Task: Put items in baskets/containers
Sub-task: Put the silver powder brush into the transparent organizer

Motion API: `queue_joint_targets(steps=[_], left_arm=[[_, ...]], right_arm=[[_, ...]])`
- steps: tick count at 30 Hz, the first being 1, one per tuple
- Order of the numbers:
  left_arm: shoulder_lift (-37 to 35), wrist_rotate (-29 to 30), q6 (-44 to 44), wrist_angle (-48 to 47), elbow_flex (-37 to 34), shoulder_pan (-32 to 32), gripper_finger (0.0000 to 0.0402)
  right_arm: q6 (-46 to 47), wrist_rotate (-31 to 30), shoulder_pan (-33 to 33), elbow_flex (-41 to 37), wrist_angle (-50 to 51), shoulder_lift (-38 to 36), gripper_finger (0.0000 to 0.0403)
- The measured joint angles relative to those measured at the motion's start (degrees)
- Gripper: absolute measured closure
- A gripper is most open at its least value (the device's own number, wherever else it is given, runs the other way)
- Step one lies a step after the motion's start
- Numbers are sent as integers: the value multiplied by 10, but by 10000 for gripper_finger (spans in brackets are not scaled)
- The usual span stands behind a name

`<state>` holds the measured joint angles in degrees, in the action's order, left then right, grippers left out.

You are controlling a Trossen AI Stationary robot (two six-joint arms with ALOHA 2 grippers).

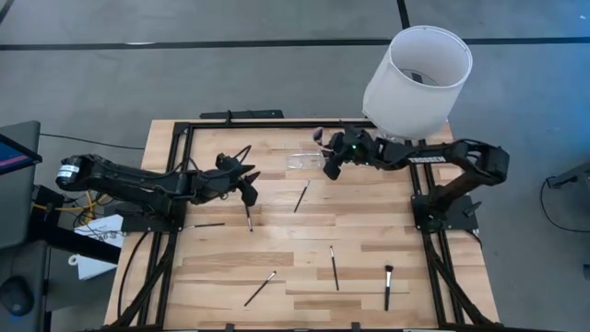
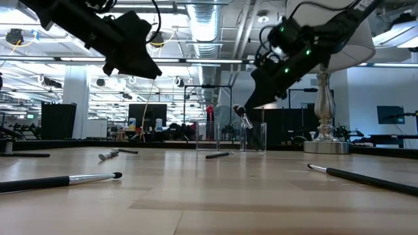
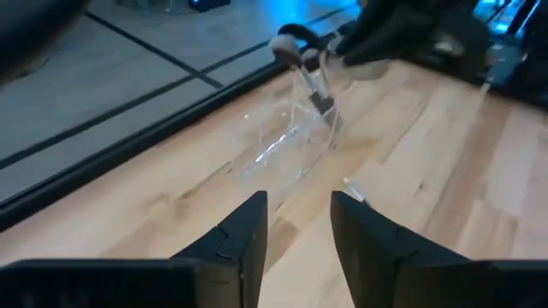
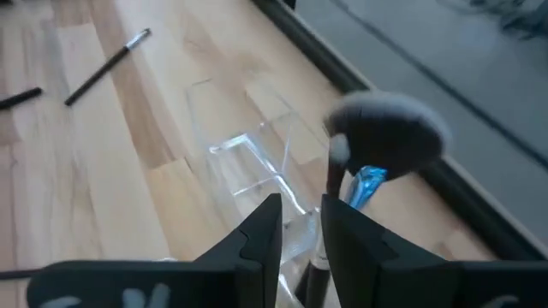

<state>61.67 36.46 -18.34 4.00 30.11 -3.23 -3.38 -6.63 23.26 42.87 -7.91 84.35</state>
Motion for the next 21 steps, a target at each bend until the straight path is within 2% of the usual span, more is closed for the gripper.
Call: queue_joint_targets(steps=[6,11,16,19,21], left_arm=[[0,-5,1,-25,0,7,290],[0,-6,1,-28,0,10,298],[0,-29,14,-30,0,7,300],[0,-32,14,-30,0,8,300],[0,-56,21,-29,0,8,300]], right_arm=[[-1,-69,-76,0,19,-77,332],[7,-69,-136,0,58,-125,332],[42,-69,-177,0,97,-136,332],[40,-69,-187,0,117,-119,332],[42,-69,-187,0,124,-103,332]])
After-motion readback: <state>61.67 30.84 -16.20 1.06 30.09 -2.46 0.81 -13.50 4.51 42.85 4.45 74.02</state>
